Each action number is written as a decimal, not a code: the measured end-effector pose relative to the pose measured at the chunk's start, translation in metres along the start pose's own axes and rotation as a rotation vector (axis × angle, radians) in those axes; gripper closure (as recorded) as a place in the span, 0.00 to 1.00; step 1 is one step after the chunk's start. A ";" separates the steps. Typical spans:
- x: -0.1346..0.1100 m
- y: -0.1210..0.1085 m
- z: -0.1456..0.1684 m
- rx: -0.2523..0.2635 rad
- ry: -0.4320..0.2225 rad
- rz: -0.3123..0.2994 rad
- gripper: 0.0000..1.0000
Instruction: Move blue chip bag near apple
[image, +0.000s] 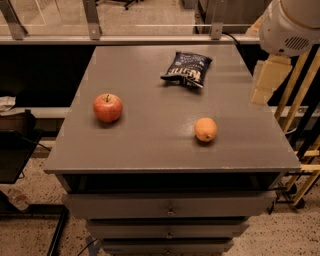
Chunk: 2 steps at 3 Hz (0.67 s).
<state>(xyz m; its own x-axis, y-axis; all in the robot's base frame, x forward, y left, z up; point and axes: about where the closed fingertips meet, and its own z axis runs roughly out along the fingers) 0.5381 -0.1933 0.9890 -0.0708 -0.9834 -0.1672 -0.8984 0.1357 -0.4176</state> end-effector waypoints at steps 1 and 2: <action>-0.005 -0.006 0.009 0.009 -0.049 -0.011 0.00; -0.018 -0.035 0.039 0.016 -0.090 -0.064 0.00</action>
Offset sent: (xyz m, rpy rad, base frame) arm 0.1179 0.0406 -0.0414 0.0785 -0.0517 0.1917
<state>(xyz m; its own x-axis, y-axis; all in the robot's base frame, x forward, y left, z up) 0.5875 -0.1752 0.9718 0.0265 -0.9754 -0.2190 -0.8927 0.0756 -0.4443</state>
